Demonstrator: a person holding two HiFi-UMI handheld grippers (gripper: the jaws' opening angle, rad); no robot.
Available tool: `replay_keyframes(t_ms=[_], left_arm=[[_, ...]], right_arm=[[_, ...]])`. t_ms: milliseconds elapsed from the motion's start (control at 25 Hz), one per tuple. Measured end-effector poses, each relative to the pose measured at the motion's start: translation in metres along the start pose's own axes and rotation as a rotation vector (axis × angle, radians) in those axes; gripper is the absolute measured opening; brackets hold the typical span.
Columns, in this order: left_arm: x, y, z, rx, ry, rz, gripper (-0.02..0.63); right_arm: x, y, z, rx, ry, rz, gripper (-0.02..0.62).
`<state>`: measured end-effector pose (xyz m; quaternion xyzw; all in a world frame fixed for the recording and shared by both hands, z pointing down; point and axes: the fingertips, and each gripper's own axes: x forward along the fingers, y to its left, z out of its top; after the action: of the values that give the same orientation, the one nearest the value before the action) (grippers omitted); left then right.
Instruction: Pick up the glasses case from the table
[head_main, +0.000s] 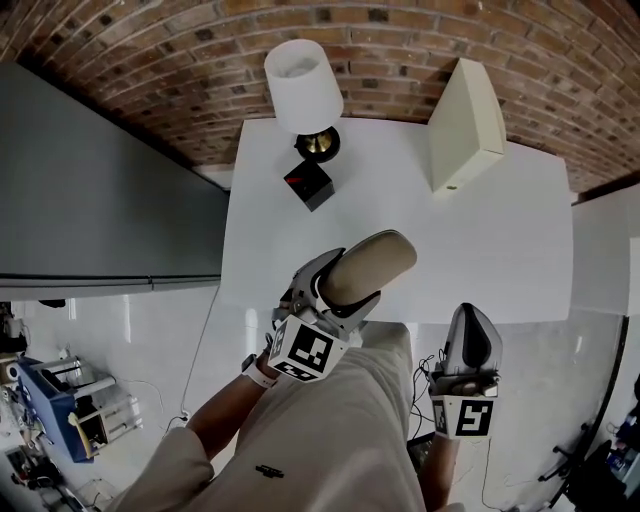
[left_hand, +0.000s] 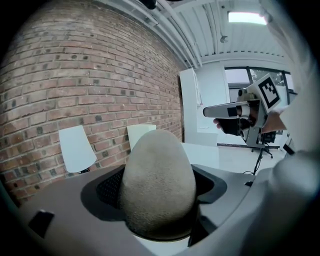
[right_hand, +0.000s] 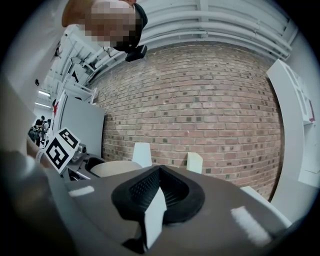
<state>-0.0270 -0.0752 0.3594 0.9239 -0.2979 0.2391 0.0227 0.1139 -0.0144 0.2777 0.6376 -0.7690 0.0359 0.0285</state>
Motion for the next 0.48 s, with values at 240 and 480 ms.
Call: replay_keyframes(t_ms=[240,480], left_arm=[[-0.017,0.006,0.022,-0.034,-0.014,0.005,0.38],[-0.029,0.011,0.042,-0.056,-0.043,0.025,0.38]], right_arm=[[-0.005,-0.007,0.016,-0.013,-0.02,0.011,0.01],[-0.008,-0.007,0.027,-0.013,-0.026,0.05,0.009]])
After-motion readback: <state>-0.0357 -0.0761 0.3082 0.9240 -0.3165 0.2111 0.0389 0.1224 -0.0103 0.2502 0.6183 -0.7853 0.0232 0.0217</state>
